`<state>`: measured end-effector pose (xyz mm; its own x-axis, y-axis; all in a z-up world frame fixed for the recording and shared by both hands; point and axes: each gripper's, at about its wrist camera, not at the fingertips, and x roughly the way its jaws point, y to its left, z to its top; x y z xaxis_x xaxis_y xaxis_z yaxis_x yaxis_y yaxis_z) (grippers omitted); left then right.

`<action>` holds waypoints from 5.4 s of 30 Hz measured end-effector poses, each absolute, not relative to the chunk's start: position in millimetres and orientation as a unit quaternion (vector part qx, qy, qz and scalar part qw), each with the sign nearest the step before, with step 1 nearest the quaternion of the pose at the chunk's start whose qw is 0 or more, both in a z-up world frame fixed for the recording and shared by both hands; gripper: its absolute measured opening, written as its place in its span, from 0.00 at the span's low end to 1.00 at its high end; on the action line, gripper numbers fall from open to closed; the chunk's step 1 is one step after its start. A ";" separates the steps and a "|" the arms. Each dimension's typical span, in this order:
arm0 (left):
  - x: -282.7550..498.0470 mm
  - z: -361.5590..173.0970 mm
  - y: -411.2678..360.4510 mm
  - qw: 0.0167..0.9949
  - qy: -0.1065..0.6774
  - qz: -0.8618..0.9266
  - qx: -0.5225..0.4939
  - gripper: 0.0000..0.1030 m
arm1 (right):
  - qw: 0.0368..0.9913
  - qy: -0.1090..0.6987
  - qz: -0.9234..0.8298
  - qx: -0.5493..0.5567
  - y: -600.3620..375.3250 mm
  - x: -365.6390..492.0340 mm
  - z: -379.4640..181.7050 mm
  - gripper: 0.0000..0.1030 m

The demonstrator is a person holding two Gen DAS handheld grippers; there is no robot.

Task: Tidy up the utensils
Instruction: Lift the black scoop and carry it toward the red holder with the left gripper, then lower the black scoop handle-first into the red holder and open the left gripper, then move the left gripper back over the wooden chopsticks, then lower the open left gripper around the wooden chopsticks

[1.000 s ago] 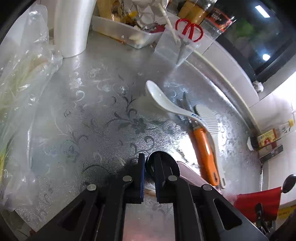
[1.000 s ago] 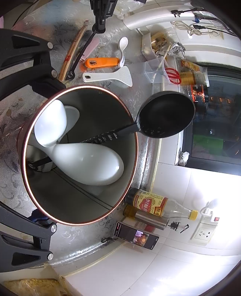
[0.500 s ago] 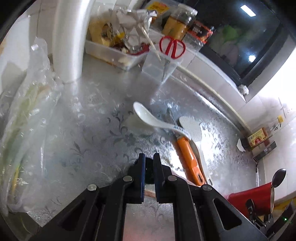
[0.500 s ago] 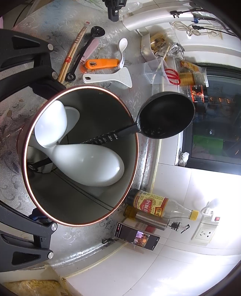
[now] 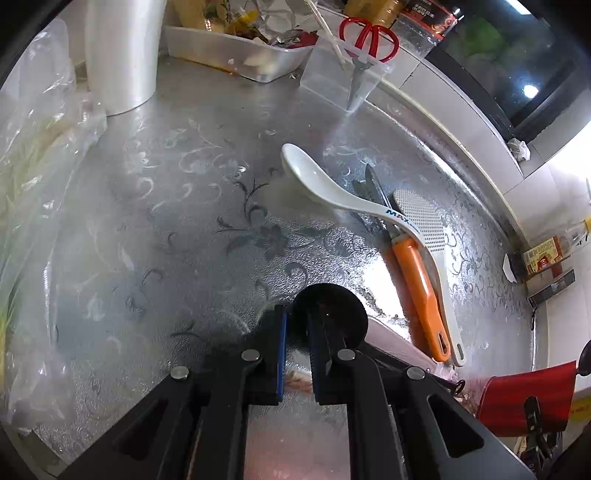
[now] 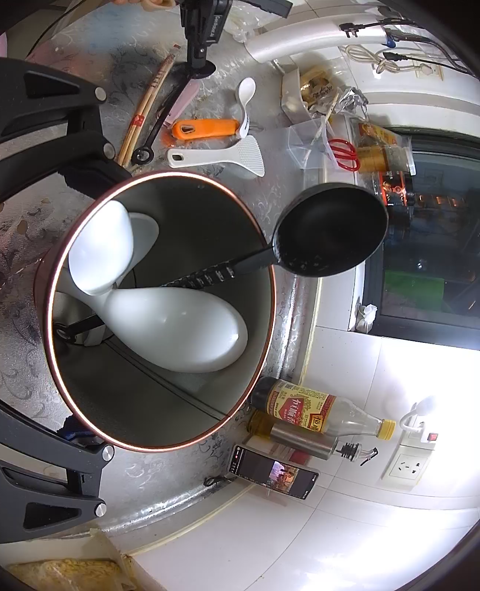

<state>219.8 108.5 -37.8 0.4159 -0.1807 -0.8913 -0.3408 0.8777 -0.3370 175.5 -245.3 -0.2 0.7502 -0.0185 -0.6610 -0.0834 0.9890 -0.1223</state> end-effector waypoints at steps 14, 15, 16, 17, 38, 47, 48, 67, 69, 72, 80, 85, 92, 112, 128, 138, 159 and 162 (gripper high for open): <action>231.7 -40.6 102.5 0.822 0.521 0.048 -0.225 0.06 | 0.933 0.353 0.017 -0.072 -245.5 175.0 -0.3 0.90; 230.0 -39.0 102.4 0.825 0.516 0.046 -0.226 0.06 | 0.933 0.353 0.017 -0.072 -245.4 175.0 -0.2 0.90; 227.7 -35.3 102.4 0.829 0.509 0.045 -0.227 0.06 | 0.933 0.353 0.017 -0.072 -245.4 175.0 -0.2 0.90; 221.5 -29.9 104.4 0.833 0.503 0.043 -0.227 0.05 | 0.933 0.353 0.017 -0.072 -245.5 175.1 -0.1 0.90; 188.3 144.8 60.8 0.939 0.298 -0.058 -0.162 0.05 | 0.932 0.353 0.018 -0.072 -245.2 175.0 0.0 0.90; 184.7 199.6 4.2 0.960 0.227 -0.128 -0.101 0.05 | 0.932 0.354 0.017 -0.072 -244.6 175.5 0.4 0.90; 186.6 201.0 -3.2 0.960 0.227 -0.134 -0.090 0.05 | 0.932 0.354 0.017 -0.072 -244.6 175.6 0.4 0.90; 176.7 184.0 -91.4 0.945 0.267 -0.189 0.033 0.05 | 0.932 0.355 0.017 -0.071 -244.6 171.4 0.1 0.90; 176.7 181.0 -95.7 0.939 0.275 -0.202 0.028 0.06 | 0.932 0.354 0.017 -0.071 -244.5 171.5 0.1 0.90; 177.3 175.7 -102.9 0.930 0.291 -0.222 0.022 0.06 | 0.932 0.354 0.017 -0.072 -244.8 170.6 -0.1 0.90; 179.4 167.0 -116.2 0.905 0.325 -0.273 0.002 0.08 | 0.932 0.354 0.017 -0.071 -244.4 170.9 0.0 0.90; 184.1 159.1 -118.7 0.888 0.354 -0.293 -0.022 0.21 | 0.932 0.354 0.017 -0.072 -244.2 171.3 0.1 0.90; 184.4 163.1 -111.9 0.892 0.350 -0.286 -0.032 0.36 | 0.932 0.354 0.017 -0.072 -242.9 169.6 0.7 0.90; 203.6 112.2 -25.8 0.893 0.420 -0.127 -0.096 0.64 | 0.932 0.356 0.016 -0.073 -242.1 170.0 0.5 0.91; 183.7 61.3 86.0 0.873 0.458 0.044 -0.161 0.73 | 0.928 0.366 0.016 -0.069 -242.2 174.1 -1.8 0.91; 175.2 33.5 109.0 0.852 0.481 0.085 -0.190 0.87 | 0.927 0.369 0.013 -0.069 -241.6 174.0 -3.2 0.91; 216.4 -11.0 -24.7 0.832 0.554 -0.023 -0.004 0.88 | 0.926 0.371 0.011 -0.070 -240.1 171.8 -4.2 0.91; 220.9 -18.0 -47.0 0.827 0.560 -0.039 0.029 0.88 | 0.926 0.371 0.011 -0.070 -240.0 172.1 -4.1 0.91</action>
